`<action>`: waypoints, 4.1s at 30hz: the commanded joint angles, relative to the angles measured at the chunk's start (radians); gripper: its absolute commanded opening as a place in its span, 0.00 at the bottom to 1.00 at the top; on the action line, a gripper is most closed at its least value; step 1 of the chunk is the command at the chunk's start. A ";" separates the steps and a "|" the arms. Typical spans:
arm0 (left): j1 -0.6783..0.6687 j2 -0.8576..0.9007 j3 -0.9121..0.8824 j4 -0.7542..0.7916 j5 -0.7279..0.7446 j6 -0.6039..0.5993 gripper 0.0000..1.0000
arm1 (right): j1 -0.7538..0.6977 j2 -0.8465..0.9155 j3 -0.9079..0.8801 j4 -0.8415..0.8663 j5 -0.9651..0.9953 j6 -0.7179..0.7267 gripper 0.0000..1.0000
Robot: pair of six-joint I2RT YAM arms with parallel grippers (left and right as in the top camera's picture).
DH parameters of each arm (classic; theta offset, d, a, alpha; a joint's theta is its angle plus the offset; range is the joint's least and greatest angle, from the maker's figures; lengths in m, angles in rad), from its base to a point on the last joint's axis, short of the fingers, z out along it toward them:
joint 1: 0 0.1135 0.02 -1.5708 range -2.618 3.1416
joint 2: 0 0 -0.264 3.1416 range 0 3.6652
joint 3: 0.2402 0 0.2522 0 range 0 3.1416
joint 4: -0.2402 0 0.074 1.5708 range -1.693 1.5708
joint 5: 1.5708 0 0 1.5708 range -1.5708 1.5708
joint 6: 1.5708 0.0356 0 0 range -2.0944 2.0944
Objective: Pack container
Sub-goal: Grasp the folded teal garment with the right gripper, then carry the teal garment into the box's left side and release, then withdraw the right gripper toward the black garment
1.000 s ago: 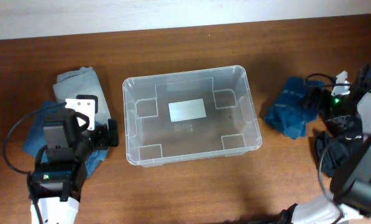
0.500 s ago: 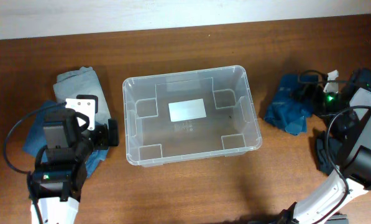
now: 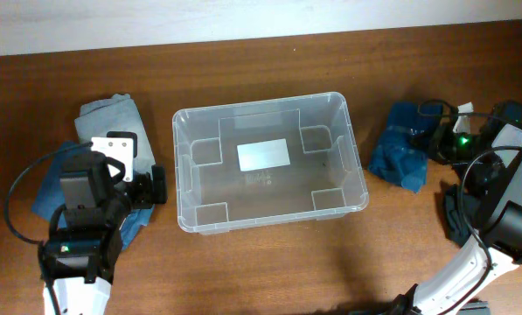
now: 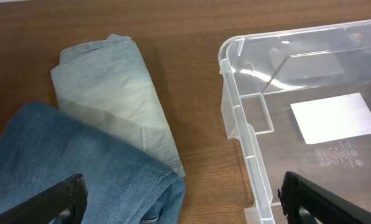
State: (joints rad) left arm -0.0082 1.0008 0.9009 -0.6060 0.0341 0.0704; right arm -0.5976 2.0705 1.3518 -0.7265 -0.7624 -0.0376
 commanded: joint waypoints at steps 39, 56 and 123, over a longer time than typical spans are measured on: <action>0.197 0.016 0.021 -0.077 -0.049 -0.036 0.99 | 1.170 -0.202 0.111 0.129 0.294 0.665 0.22; 0.197 0.034 0.021 -0.077 -0.049 -0.036 0.99 | 1.171 -0.122 0.114 0.168 0.360 0.529 0.98; 0.197 0.034 0.021 -0.080 -0.049 -0.036 0.99 | -0.398 0.025 0.008 0.092 -0.034 0.123 0.43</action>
State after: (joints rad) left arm 0.1829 1.0325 0.9016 -0.6884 -0.0120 0.0441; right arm -1.0023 2.0830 1.3701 -0.6315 -0.6731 0.0956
